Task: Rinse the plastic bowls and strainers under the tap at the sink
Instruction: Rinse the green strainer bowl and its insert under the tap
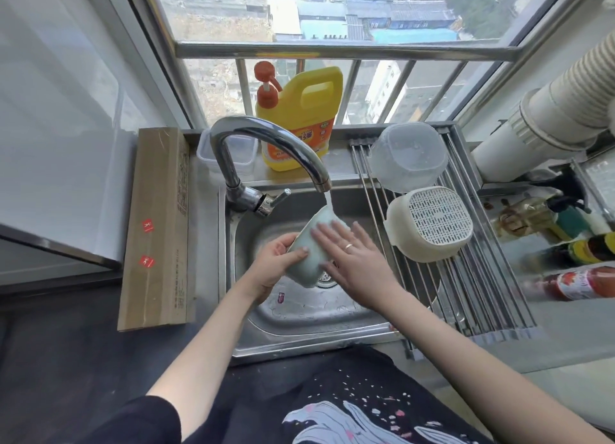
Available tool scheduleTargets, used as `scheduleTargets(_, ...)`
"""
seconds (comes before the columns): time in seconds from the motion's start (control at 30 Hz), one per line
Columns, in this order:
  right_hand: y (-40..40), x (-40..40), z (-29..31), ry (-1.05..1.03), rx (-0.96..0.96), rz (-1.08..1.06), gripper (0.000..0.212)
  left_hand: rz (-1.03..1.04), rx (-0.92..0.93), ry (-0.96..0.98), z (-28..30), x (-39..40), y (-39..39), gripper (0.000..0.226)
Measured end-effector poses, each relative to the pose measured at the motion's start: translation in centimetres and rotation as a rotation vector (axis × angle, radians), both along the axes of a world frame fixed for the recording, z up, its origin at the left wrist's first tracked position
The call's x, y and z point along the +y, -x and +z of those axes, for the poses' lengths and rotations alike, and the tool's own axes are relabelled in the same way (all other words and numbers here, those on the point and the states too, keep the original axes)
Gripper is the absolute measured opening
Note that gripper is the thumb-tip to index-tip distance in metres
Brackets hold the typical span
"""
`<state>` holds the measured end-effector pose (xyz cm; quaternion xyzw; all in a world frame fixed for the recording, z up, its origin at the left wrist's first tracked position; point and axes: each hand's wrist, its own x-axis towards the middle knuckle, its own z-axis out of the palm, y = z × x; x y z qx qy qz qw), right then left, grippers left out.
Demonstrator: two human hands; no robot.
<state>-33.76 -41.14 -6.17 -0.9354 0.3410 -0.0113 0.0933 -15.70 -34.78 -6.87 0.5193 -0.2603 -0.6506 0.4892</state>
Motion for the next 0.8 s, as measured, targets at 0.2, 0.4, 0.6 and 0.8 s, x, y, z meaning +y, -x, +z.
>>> scheduleTargets(0.2,0.9,-0.3,-0.3,-0.081,-0.042,-0.165,0.064,0.0,-0.003,-0.033,0.1,1.0,-0.2,0.023)
scheduleTargets(0.4,2.0,0.3,-0.5,-0.267,-0.278,-0.261,0.056,0.027,-0.089,-0.095,0.1,0.2,0.6,0.02)
scheduleTargets(0.6,-2.2,1.3,-0.3,-0.521,-0.421,-0.609,0.091,0.096,-0.002,-0.128,0.4,-1.8,2.9,0.021)
scheduleTargets(0.8,-2.9,0.2,-0.1,-0.601,-0.404,-0.591,0.074,0.139,0.032,-0.113,0.4,-1.7,2.2,0.02)
